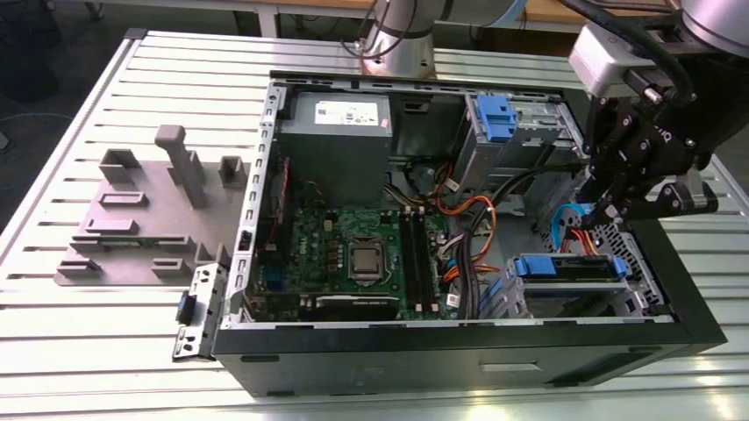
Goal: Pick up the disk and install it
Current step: 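Insert the second disk wire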
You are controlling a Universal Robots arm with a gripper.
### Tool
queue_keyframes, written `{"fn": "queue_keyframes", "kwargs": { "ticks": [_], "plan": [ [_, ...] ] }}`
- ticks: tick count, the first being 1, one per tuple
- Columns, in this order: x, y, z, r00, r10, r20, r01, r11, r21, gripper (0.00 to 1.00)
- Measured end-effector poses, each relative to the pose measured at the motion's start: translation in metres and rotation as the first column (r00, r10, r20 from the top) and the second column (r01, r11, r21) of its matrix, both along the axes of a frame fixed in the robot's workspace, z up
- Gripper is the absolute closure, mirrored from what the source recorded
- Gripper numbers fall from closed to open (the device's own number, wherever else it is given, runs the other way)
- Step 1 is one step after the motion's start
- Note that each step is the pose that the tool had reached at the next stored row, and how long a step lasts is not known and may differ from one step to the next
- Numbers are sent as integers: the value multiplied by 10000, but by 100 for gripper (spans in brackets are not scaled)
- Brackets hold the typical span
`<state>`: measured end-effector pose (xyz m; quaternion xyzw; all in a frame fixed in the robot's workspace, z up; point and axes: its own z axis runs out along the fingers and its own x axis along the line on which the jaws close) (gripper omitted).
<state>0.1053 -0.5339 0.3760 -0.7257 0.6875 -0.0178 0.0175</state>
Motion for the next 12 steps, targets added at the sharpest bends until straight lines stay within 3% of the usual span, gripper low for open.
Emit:
{"fn": "queue_keyframes", "kwargs": {
  "ticks": [6, 12],
  "plan": [
    [0, 23, -26, 10000, -1, -8, 1, 10000, -78, 67],
    [1, 32, -50, 10000, 0, -9, 0, 9997, -235, 67]
  ]
}}
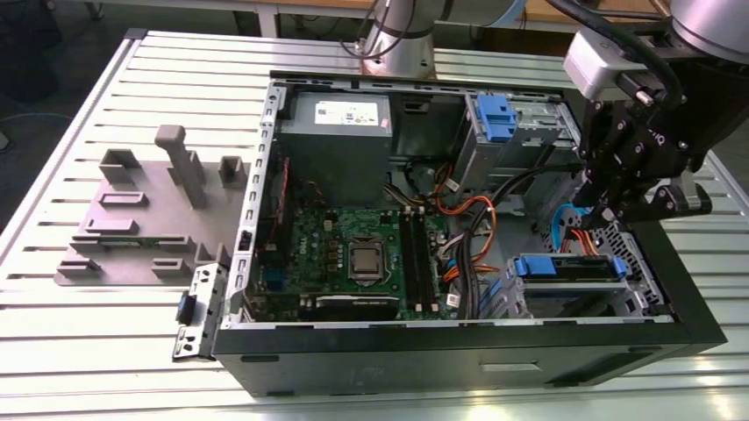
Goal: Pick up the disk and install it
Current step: 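Insert the second disk wire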
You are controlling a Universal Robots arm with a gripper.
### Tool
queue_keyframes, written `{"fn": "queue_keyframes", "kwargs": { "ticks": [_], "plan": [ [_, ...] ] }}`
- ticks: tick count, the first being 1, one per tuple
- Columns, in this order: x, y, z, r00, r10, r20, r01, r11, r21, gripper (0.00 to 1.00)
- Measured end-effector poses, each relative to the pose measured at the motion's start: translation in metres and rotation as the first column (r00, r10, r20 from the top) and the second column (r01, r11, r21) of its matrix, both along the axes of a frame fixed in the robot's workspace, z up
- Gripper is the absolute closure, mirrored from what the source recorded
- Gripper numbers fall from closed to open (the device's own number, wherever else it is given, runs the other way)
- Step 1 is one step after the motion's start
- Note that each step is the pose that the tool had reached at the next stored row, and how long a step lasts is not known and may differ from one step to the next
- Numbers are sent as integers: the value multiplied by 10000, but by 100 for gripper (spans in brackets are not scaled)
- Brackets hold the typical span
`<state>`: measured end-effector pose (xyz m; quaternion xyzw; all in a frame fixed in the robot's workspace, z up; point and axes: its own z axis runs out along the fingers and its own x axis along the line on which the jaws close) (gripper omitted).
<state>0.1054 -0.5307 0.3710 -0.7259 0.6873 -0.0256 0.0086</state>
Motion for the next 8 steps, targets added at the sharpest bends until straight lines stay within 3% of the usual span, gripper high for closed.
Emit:
{"fn": "queue_keyframes", "kwargs": {
  "ticks": [8],
  "plan": [
    [0, 8, -27, 10000, -1, -3, 1, 10000, -74, 67]
  ]
}}
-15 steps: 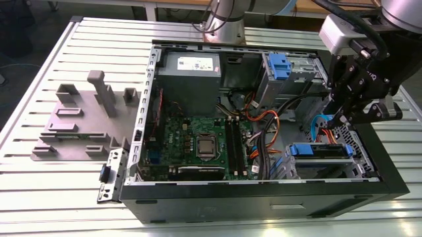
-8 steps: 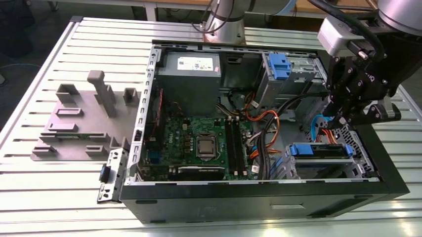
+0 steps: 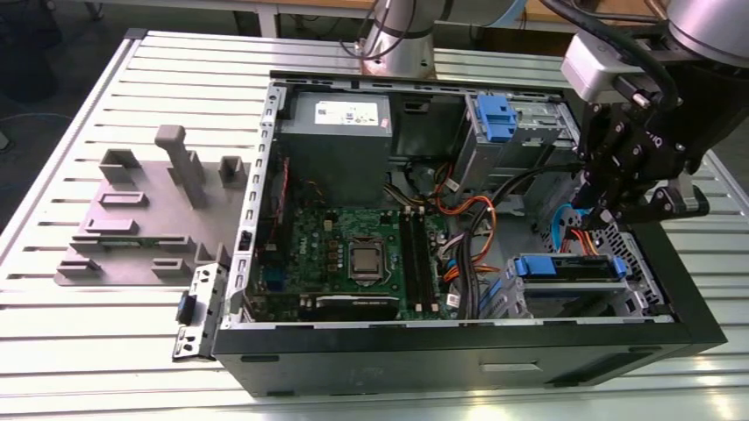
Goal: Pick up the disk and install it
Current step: 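Insert the second disk wire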
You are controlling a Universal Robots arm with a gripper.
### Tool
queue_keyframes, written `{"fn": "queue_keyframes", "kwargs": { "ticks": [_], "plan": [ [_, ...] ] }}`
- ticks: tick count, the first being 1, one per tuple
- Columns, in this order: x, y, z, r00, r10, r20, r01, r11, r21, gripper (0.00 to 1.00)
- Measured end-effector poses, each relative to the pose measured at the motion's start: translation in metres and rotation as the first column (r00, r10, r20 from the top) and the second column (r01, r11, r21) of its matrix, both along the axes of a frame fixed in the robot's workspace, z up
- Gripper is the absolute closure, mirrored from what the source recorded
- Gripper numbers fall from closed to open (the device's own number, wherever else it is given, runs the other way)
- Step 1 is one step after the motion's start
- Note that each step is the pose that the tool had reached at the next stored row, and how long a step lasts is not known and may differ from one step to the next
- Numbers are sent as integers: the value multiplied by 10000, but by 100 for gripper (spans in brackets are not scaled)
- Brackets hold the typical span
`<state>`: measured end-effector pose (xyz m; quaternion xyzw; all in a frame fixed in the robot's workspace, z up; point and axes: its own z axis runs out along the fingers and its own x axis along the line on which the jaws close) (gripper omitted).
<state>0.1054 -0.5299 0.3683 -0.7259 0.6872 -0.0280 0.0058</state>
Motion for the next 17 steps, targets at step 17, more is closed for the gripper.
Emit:
{"fn": "queue_keyframes", "kwargs": {
  "ticks": [17],
  "plan": [
    [0, 7, -46, 10000, 0, 0, 0, 9993, -382, 67]
  ]
}}
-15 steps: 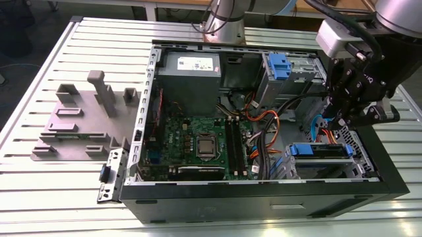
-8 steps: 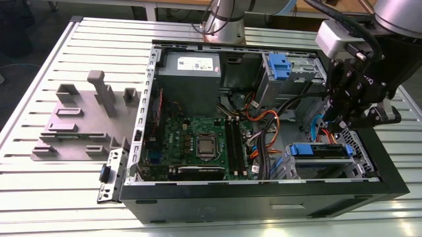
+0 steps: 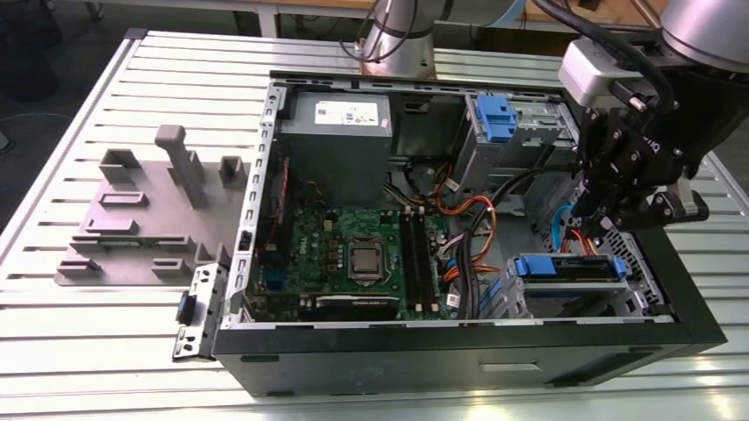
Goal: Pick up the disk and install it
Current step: 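Insert the second disk wire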
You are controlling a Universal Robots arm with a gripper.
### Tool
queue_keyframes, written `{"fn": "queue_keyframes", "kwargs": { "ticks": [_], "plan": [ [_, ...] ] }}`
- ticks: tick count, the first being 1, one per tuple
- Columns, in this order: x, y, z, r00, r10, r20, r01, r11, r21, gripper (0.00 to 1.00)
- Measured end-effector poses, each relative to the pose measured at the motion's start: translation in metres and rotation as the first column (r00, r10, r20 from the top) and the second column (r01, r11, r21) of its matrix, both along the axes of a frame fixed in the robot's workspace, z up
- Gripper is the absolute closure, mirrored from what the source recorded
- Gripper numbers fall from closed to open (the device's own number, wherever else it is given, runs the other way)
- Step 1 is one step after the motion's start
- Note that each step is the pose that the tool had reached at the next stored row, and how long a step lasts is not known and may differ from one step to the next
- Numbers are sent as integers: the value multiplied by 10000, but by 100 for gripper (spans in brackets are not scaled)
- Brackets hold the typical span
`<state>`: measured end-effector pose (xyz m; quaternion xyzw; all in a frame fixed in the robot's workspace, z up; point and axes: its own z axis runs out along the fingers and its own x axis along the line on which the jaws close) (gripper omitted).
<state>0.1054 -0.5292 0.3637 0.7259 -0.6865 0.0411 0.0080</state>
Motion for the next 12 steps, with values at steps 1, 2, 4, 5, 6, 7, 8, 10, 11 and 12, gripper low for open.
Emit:
{"fn": "queue_keyframes", "kwargs": {
  "ticks": [1, 2, 4, 5, 6, 7, 8, 10, 11, 12],
  "plan": [
    [0, 0, -4, 10000, 0, 0, 0, 10000, -3, 67],
    [0, 0, -8, 10000, 0, 0, 0, 10000, -4, 67],
    [0, 0, -16, 10000, -1, 0, 1, 10000, -6, 69],
    [0, 0, -18, 10000, -1, 1, 1, 10000, -7, 75],
    [0, 0, -21, 10000, -1, 0, 1, 10000, -7, 82],
    [0, 0, -22, 10000, -1, 0, 1, 10000, -8, 82],
    [1, 0, -23, 10000, 0, 0, 0, 10000, -7, 84],
    [0, 0, -25, 10000, -1, 1, 1, 10000, -6, 84],
    [1, 0, -25, 10000, 0, 0, 0, 10000, -6, 84],
    [1, 0, -25, 10000, 0, 0, 0, 10000, -6, 84]
  ]
}}
